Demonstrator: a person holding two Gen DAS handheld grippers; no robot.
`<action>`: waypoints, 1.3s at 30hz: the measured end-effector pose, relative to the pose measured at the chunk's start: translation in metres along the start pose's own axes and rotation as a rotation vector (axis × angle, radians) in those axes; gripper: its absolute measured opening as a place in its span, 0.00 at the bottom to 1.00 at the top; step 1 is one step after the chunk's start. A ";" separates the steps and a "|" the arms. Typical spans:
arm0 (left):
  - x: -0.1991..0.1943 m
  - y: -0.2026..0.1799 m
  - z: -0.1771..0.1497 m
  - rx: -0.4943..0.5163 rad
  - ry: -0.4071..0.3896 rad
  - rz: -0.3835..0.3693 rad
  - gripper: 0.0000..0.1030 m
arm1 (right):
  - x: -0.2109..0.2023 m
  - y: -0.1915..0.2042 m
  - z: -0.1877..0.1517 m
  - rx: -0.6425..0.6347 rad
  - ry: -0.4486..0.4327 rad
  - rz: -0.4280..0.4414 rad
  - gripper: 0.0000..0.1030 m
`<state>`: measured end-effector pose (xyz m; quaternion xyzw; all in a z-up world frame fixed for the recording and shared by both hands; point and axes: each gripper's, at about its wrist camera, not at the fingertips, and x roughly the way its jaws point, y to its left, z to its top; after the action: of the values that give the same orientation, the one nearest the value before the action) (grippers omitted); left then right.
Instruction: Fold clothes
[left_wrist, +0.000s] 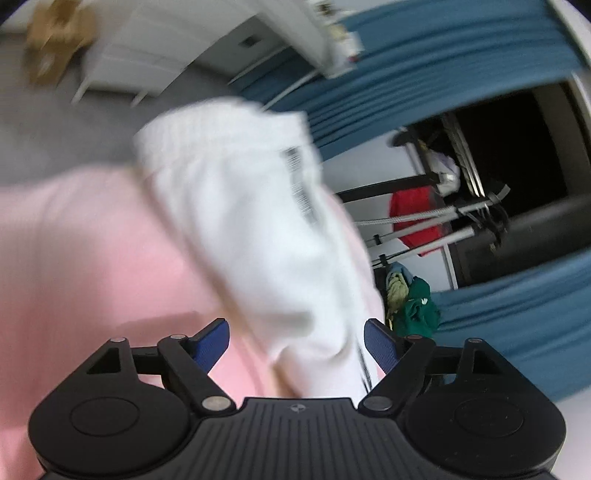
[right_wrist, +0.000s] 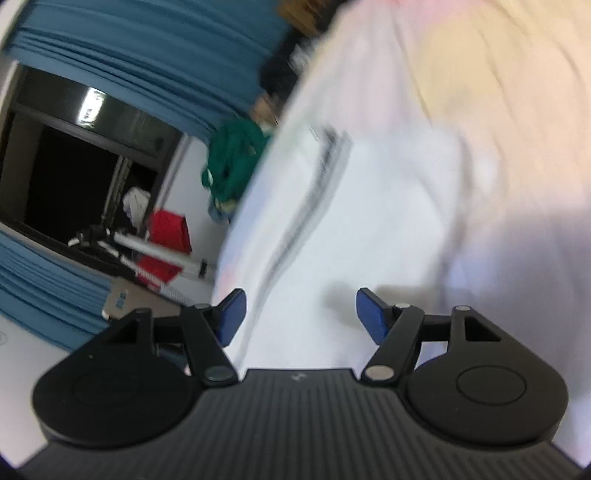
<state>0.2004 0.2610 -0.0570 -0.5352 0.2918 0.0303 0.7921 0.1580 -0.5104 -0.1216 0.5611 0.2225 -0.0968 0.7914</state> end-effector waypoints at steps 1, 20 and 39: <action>0.005 0.008 -0.001 -0.035 0.014 0.001 0.79 | 0.003 -0.010 -0.008 0.022 0.033 -0.005 0.67; 0.108 0.026 0.072 -0.114 -0.054 0.043 0.38 | 0.087 -0.038 0.049 0.122 -0.151 0.017 0.17; -0.063 0.023 0.057 -0.043 0.034 0.084 0.25 | -0.035 -0.021 0.039 0.080 -0.174 -0.068 0.12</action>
<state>0.1640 0.3366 -0.0302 -0.5397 0.3269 0.0608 0.7734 0.1277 -0.5574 -0.1130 0.5738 0.1680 -0.1808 0.7809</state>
